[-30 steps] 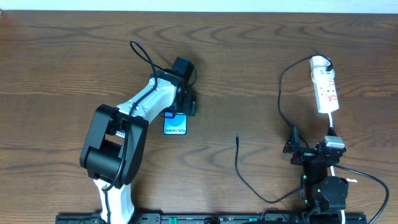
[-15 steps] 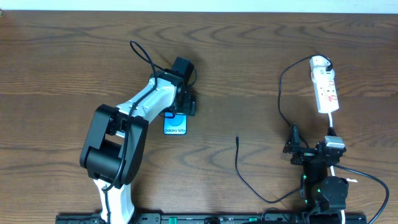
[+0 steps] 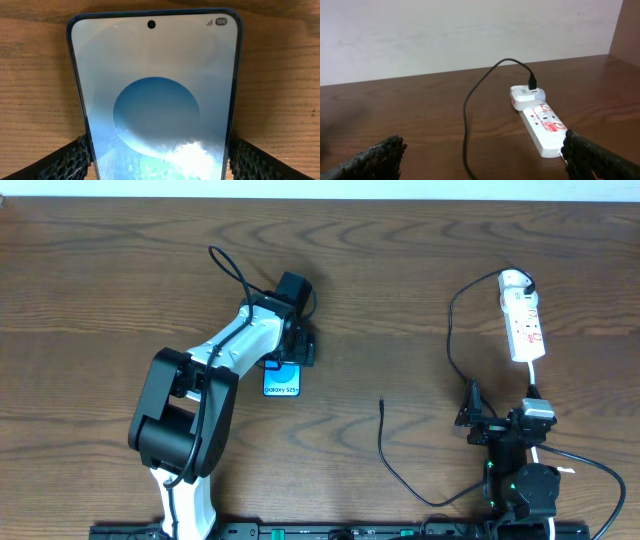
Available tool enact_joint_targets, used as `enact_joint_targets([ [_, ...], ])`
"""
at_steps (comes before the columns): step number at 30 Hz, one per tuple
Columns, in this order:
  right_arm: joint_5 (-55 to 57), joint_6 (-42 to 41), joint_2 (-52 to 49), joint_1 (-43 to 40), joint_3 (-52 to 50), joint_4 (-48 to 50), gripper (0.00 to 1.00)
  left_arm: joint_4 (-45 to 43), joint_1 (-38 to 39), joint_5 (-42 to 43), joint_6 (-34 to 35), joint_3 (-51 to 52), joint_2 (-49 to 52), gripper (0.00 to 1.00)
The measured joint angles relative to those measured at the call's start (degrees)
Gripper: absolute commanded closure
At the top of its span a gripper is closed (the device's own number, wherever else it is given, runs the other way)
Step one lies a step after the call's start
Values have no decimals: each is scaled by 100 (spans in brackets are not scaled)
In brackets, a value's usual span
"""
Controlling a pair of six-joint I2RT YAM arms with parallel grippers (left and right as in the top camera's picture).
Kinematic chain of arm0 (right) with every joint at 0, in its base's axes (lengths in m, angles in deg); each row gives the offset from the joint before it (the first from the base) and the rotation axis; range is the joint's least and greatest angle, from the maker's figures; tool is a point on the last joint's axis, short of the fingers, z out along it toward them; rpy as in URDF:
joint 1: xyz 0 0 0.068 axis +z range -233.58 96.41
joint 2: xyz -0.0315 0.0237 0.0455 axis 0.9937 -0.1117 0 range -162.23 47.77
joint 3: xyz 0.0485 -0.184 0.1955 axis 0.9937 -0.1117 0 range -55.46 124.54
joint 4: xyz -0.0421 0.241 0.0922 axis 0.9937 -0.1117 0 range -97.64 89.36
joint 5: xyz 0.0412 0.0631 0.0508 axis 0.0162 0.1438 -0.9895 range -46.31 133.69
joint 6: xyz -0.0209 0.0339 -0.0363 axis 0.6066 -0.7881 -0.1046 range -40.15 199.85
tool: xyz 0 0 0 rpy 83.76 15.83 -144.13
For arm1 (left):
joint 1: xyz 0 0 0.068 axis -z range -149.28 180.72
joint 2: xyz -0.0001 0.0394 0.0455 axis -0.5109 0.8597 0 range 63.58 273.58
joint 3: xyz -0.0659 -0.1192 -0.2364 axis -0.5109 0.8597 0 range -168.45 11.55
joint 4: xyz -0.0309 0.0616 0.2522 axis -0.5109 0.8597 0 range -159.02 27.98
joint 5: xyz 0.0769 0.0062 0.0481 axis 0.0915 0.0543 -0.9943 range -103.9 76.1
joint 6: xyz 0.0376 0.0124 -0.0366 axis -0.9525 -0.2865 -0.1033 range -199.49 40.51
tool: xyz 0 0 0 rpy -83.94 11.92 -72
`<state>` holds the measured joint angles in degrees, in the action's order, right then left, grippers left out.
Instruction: Plug charger to phone and switch on socket
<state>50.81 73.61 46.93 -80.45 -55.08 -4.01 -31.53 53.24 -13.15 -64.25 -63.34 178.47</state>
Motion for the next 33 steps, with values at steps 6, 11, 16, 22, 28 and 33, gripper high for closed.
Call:
enact_joint_targets([
  [6,0,0,0,0,0,0,1,-11,0,15,2,4,-2,12],
  [11,0,0,0,0,0,0,1,-9,0,17,0,4,-2,12],
  [16,0,0,0,0,0,0,1,-9,0,17,0,4,-2,12],
  [22,2,0,0,0,0,0,1,-17,0,20,2,4,-2,16],
  [28,0,0,0,0,0,0,1,-20,0,20,2,4,-2,17],
  [33,2,0,0,0,0,0,1,-22,0,20,2,4,-2,17],
])
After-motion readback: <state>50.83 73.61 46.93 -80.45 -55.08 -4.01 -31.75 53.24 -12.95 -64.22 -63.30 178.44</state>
